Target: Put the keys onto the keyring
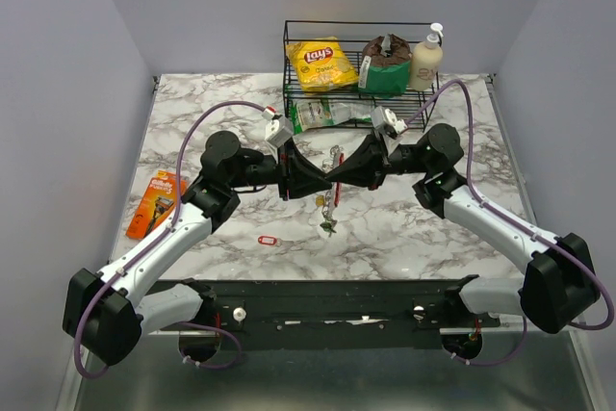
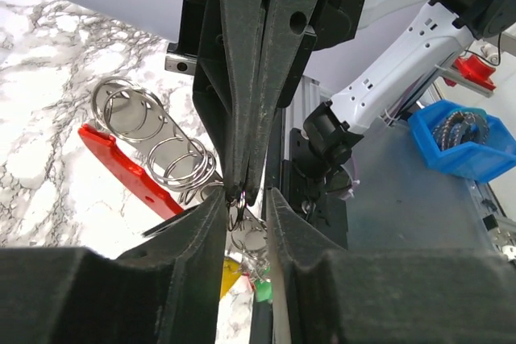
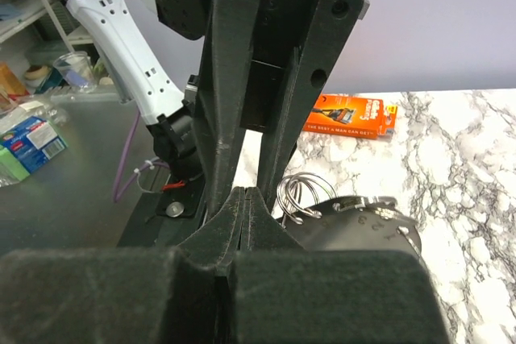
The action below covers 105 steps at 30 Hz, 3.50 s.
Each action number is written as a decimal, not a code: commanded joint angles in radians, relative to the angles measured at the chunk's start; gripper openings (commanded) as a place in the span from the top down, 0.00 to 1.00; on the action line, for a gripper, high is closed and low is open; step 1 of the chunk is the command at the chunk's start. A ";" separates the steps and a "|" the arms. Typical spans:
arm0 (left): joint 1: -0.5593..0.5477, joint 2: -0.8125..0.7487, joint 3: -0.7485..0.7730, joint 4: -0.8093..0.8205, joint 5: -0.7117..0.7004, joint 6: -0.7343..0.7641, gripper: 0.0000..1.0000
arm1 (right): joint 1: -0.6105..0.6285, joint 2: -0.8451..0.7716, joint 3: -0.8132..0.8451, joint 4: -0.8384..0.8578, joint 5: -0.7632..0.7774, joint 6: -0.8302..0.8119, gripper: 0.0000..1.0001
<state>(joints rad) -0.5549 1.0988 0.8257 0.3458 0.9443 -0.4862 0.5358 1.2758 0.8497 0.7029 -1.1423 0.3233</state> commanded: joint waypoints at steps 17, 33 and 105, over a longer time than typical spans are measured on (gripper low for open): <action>-0.008 0.015 0.024 -0.099 -0.038 0.093 0.96 | 0.004 0.005 0.015 0.014 0.026 0.016 0.99; -0.007 -0.042 0.055 -0.251 -0.105 0.192 1.00 | -0.043 -0.082 -0.046 0.006 0.131 0.019 0.36; -0.036 0.035 0.090 -0.159 0.034 0.143 1.00 | -0.034 0.169 -0.006 0.231 -0.051 0.269 0.99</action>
<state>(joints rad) -0.5484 1.1244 0.8768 0.1177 0.8764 -0.3271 0.4770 1.4227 0.8291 0.8265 -1.2407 0.5613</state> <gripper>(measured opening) 0.014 0.012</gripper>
